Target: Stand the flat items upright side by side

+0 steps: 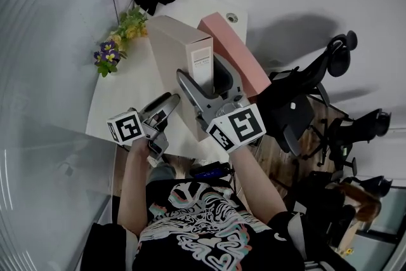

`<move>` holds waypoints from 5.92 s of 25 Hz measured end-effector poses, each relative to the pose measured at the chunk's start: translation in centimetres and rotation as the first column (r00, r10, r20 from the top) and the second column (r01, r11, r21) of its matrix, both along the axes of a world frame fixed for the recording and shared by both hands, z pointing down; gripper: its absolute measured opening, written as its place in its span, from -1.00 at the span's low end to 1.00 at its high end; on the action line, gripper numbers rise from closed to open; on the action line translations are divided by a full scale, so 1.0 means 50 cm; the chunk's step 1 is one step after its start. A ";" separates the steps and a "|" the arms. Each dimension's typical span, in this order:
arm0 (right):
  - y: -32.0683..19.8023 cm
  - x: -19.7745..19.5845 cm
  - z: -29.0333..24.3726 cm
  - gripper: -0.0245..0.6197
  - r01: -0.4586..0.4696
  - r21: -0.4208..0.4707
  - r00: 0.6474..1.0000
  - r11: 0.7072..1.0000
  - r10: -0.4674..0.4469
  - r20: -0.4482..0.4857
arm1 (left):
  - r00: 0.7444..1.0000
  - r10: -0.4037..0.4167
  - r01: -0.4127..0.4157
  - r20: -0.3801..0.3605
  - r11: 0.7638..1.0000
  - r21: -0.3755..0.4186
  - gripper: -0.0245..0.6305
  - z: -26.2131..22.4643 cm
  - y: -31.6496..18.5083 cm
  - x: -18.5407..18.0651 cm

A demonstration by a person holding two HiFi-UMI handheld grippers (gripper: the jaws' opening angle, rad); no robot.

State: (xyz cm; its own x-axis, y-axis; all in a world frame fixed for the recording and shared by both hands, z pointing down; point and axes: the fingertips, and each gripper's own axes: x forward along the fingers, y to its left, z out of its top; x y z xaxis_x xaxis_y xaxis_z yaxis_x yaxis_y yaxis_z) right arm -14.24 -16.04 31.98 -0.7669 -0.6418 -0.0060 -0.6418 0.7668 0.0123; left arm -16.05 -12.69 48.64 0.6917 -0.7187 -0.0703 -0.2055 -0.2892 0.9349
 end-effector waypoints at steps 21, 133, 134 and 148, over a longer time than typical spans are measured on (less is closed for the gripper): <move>0.046 0.072 0.023 0.06 -0.055 0.008 0.995 0.998 0.054 0.085 | 1.000 0.000 0.000 0.021 1.000 -0.030 -0.18 0.030 0.016 0.029; 0.101 0.277 0.230 -0.14 -0.281 -0.151 0.917 0.948 0.219 -0.334 | 0.990 0.138 -0.130 0.014 0.958 -0.254 -0.28 0.210 -0.012 0.180; 0.101 0.279 0.229 -0.14 -0.286 -0.149 0.914 0.947 0.222 -0.340 | 0.990 0.139 -0.131 0.013 0.959 -0.252 -0.28 0.209 -0.013 0.182; 0.113 0.296 0.216 -0.20 -0.377 -0.148 0.895 0.914 0.320 -0.310 | 0.985 0.169 -0.157 0.040 0.965 -0.209 -0.33 0.197 -0.018 0.183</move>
